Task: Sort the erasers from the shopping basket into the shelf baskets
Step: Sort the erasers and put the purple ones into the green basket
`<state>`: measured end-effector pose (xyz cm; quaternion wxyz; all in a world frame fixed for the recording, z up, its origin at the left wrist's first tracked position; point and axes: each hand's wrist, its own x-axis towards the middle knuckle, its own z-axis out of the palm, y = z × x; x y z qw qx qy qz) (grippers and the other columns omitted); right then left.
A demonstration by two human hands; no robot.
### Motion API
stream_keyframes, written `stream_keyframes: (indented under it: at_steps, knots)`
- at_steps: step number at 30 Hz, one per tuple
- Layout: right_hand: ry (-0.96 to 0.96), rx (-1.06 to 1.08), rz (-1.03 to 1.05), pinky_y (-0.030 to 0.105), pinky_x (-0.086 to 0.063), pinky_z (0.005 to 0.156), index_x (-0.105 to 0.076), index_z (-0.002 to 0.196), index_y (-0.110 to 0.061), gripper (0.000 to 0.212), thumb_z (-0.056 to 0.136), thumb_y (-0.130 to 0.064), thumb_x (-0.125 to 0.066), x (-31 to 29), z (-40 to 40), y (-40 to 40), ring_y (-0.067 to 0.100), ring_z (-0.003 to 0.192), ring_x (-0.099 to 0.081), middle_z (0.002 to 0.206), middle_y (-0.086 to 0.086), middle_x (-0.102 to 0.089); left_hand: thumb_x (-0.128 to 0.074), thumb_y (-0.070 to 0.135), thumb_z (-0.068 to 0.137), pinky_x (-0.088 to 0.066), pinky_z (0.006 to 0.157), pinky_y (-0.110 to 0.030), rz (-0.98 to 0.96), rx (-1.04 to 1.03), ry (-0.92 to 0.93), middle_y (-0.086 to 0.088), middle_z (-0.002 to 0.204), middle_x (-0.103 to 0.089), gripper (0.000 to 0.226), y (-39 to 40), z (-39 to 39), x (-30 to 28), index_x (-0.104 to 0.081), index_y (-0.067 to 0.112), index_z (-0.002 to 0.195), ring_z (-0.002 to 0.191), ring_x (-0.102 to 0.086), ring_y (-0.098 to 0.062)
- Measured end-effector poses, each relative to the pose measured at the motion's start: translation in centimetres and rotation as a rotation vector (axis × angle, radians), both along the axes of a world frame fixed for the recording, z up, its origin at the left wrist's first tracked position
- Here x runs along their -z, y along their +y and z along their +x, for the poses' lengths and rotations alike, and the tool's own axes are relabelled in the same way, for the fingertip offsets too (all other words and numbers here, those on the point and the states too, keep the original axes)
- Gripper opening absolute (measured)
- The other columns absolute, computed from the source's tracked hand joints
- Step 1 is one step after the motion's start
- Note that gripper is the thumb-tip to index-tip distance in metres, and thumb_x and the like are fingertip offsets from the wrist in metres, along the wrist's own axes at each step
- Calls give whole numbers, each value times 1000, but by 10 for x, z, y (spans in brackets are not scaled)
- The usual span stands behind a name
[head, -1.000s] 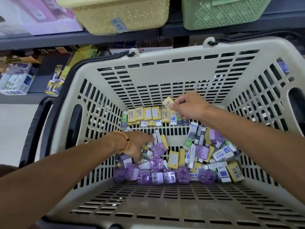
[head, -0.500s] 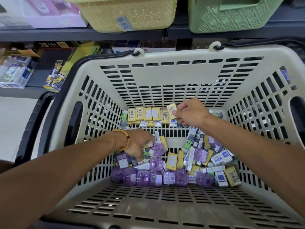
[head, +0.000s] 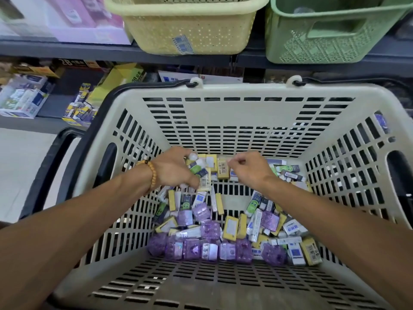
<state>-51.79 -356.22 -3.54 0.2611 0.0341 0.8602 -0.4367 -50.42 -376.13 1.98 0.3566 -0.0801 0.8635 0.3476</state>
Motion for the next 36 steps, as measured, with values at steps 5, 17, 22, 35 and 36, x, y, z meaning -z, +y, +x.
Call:
stream_keyframes:
  at_steps: [5,17,22,35,36]
  knots:
    - [-189,-52,-342,18,-49,51,-70,95,-18,12,91,-29,-68,-29,-2,-1,7,59,-65,77,-3,-73,-86,6,63,-48,50,-18,209,-246,-28,-5,82,-72,46,8,1,-8,-65,14,103,54,-61,-3]
    - [-201,210,-55,20,-57,60,-70,87,-5,10,94,-6,-62,5,-12,24,17,74,-69,100,12,-71,-87,10,55,-52,49,-26,482,-603,-192,-15,93,-71,65,13,28,-19,-55,6,111,63,-67,-21]
    - [-27,86,83,32,-61,69,-75,85,-6,21,96,-9,-58,3,-11,20,20,74,-70,86,8,-73,-78,-12,66,-48,46,-21,517,-650,-233,-14,85,-69,43,12,29,-18,-62,0,104,71,-65,-22]
    - [-371,-8,-584,25,-54,61,-67,98,-11,7,95,-13,-62,-43,-9,14,12,63,-64,77,2,-69,-86,12,54,-47,41,-20,549,-609,-189,-6,74,-74,45,18,19,-25,-67,6,95,57,-67,-13]
    - [-361,45,-542,24,-53,59,-68,98,-8,9,95,-12,-60,-41,-14,23,12,61,-62,75,3,-68,-86,16,53,-45,39,-19,526,-611,-187,-7,78,-74,49,18,19,-25,-66,7,97,55,-65,-13]
